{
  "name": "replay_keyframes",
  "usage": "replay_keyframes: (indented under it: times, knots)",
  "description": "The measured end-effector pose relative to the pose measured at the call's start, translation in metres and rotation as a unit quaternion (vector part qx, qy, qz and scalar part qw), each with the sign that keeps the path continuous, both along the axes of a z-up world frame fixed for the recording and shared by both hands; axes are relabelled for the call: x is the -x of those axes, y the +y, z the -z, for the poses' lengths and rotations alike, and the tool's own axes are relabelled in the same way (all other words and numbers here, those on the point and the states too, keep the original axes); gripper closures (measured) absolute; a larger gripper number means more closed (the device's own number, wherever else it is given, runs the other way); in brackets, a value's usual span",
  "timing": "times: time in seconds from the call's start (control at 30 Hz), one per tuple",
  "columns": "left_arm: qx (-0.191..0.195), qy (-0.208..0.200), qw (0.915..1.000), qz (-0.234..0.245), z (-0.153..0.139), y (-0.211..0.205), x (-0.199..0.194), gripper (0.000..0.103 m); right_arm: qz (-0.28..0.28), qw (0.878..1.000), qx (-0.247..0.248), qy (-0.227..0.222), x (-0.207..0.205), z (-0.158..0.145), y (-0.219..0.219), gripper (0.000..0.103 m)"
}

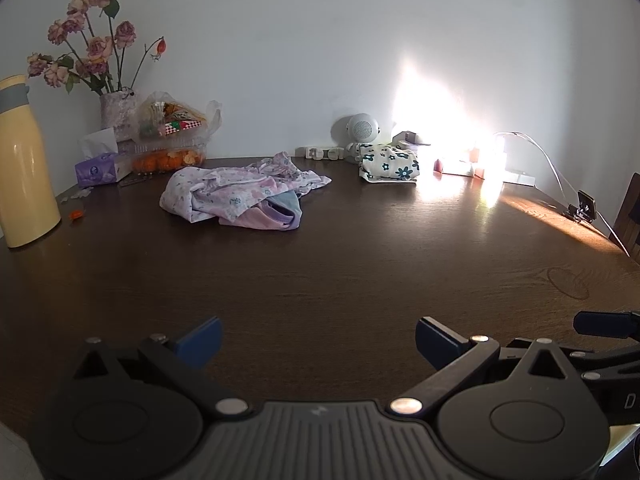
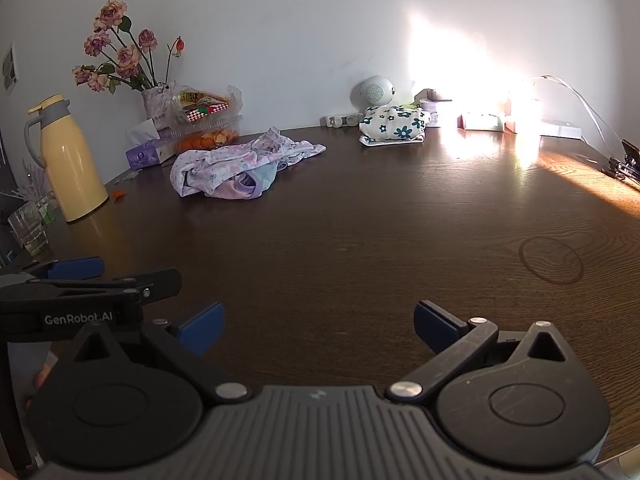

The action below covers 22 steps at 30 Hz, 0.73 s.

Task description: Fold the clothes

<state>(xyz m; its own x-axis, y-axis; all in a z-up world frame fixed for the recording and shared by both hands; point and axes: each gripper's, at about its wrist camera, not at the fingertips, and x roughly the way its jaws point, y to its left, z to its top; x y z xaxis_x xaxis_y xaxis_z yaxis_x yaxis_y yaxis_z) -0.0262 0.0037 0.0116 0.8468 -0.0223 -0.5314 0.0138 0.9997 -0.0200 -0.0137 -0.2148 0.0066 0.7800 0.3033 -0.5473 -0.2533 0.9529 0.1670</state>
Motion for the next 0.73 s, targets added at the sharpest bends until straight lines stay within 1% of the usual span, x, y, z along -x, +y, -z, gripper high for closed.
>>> replay_keyframes:
  times: [0.43,0.73]
  knots:
    - [-0.021,-0.006,0.9998,0.003,0.001,-0.0068,0.0007,0.0,0.0,1.0,-0.001,0.003,-0.0014,0.0019,-0.0018,0.0]
    - [-0.015,-0.005,0.9999,0.005,0.0021,-0.0062,0.0003,0.0,0.0,1.0,-0.002,0.009,-0.0024,0.0054,-0.0017,0.0]
